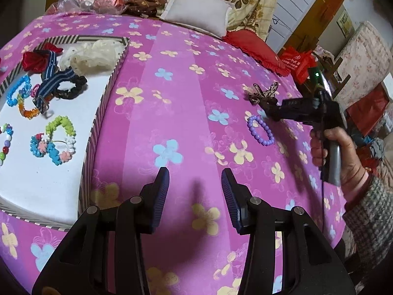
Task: Organize jewelry
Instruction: 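Grasp the leopard-print bow with the right tool, then grasp the purple bead bracelet with the left tool while the right tool holds the bow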
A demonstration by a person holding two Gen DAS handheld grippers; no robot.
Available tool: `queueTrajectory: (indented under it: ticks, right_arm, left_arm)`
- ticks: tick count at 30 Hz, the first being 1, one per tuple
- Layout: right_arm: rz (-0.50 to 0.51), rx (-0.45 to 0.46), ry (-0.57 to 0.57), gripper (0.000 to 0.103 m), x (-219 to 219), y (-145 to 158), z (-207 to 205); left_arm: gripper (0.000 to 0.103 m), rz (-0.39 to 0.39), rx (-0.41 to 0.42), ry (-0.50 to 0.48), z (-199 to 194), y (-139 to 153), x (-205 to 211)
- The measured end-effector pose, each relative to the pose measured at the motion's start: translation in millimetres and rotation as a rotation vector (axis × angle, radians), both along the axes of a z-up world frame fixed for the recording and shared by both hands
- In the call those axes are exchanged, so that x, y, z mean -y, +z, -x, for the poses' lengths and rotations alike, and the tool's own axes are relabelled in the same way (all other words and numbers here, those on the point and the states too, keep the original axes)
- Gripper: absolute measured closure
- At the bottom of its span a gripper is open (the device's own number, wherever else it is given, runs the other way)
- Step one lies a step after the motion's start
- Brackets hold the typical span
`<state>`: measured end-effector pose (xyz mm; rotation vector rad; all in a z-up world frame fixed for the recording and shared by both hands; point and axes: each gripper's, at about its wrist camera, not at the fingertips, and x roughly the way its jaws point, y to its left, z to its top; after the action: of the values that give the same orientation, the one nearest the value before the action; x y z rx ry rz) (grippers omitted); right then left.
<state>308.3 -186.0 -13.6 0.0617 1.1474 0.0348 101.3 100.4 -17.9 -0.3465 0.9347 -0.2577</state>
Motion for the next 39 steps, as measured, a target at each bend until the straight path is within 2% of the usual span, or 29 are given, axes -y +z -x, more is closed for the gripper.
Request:
queueTrajectory:
  ticks: [1, 5, 8, 13, 15, 17, 20, 22, 24, 25, 26, 28, 33, 34, 35, 38, 39]
  right_arm:
    - [-0.007, 0.003, 0.035, 0.092, -7.1, 1.4, 4.6]
    - [-0.125, -0.003, 0.239, 0.094, -37.4, 17.5, 45.2]
    - [-0.166, 0.026, 0.301, 0.094, -41.1, 33.3, 81.7]
    - [-0.215, 0.086, 0.184, 0.095, 5.6, 55.4, 120.9]
    - [-0.171, 0.121, 0.134, 0.095, 27.7, 64.0, 134.1]
    - [-0.071, 0.150, 0.082, 0.095, 48.1, 66.1, 147.7]
    - [0.036, 0.132, 0.026, 0.095, 72.6, 54.0, 161.4]
    - [0.020, 0.128, 0.020, 0.095, 85.2, 47.6, 169.3]
    - [-0.038, 0.128, 0.030, 0.090, 90.2, 43.1, 173.0]
    - [-0.069, 0.130, 0.044, 0.077, 88.7, 40.6, 173.6]
    - [-0.083, 0.132, 0.057, 0.057, 82.7, 37.7, 171.7]
    - [-0.089, 0.169, 0.095, 0.045, 66.3, 32.6, 170.0]
    - [-0.038, 0.186, 0.215, 0.045, 21.9, 8.2, 150.5]
    - [-0.026, 0.182, 0.236, 0.051, 13.9, 1.1, 146.2]
    - [-0.015, 0.183, 0.245, 0.066, 9.7, -3.9, 143.7]
    - [-0.009, 0.202, 0.234, 0.080, 9.3, -11.4, 143.5]
    - [-0.027, 0.204, 0.223, 0.081, 14.9, -10.5, 145.2]
  left_arm:
    - [0.060, 0.004, -0.004, 0.002, -0.6, -0.5, -0.8]
    - [0.060, 0.017, -0.020, 0.009, -2.4, -2.9, -3.1]
    - [0.060, 0.006, -0.020, 0.015, -1.4, -2.9, -1.6]
    - [0.060, -0.008, -0.002, 0.012, 4.2, 0.3, 2.0]
    - [0.060, -0.019, 0.010, 0.009, 7.5, 2.2, 4.9]
    - [0.060, -0.029, 0.014, 0.008, 9.6, 2.3, 7.8]
    - [0.060, -0.045, 0.006, 0.004, 12.9, 0.3, 14.5]
    - [0.060, -0.054, 0.000, -0.001, 15.3, -0.2, 19.2]
    - [0.060, -0.062, -0.005, 0.004, 17.6, 0.7, 23.3]
    - [0.060, -0.063, -0.009, 0.008, 18.0, 0.8, 24.0]
    - [0.060, -0.059, -0.017, 0.013, 17.8, 1.3, 25.2]
    - [0.060, -0.048, -0.036, 0.023, 17.4, 1.5, 26.3]
    - [0.060, -0.060, -0.081, 0.054, 12.2, 4.2, 28.5]
    - [0.060, -0.059, -0.088, 0.058, 8.2, 6.3, 29.2]
    - [0.060, -0.056, -0.093, 0.061, 3.3, 9.2, 30.6]
    - [0.060, -0.073, -0.091, 0.057, -15.2, 18.5, 41.0]
    - [0.060, -0.083, -0.091, 0.050, -23.1, 20.6, 47.8]
